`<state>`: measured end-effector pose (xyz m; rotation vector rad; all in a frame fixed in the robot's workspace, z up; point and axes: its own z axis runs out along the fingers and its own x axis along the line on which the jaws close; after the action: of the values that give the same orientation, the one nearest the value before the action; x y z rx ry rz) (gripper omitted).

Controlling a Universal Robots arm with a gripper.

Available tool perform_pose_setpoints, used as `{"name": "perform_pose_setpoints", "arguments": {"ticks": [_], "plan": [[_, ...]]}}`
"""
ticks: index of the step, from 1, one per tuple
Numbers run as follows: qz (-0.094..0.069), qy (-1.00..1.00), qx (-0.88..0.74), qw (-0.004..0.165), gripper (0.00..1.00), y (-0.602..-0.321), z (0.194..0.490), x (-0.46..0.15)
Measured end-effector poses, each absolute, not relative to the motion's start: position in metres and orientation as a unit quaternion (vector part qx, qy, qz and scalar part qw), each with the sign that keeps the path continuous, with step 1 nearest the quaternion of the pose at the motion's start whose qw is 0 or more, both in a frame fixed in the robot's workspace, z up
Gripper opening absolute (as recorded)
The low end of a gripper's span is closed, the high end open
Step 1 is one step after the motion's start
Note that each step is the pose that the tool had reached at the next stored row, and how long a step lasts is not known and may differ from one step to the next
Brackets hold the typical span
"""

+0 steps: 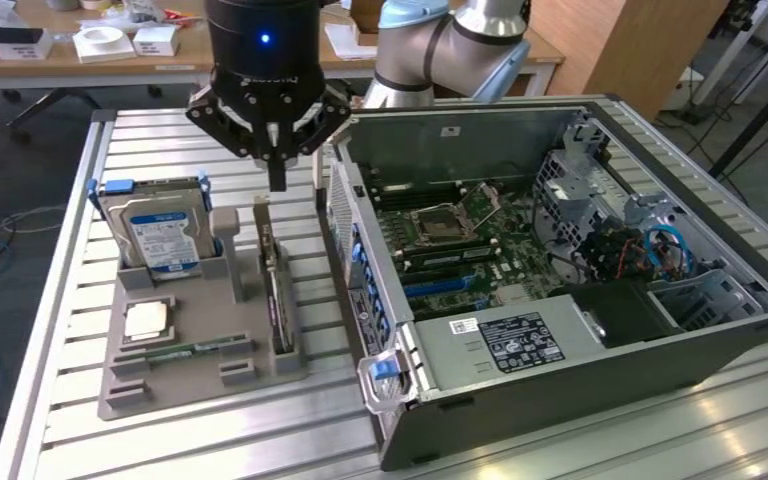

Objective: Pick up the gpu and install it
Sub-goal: 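Reach for the gpu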

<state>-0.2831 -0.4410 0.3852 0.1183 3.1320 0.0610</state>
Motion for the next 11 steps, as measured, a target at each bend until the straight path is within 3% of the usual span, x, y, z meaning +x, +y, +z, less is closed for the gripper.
{"name": "perform_pose_setpoints", "arguments": {"ticks": [11], "plan": [[0.019, 0.999, 0.038, 0.003, 0.10, -0.463, 0.385, -0.284]]}}
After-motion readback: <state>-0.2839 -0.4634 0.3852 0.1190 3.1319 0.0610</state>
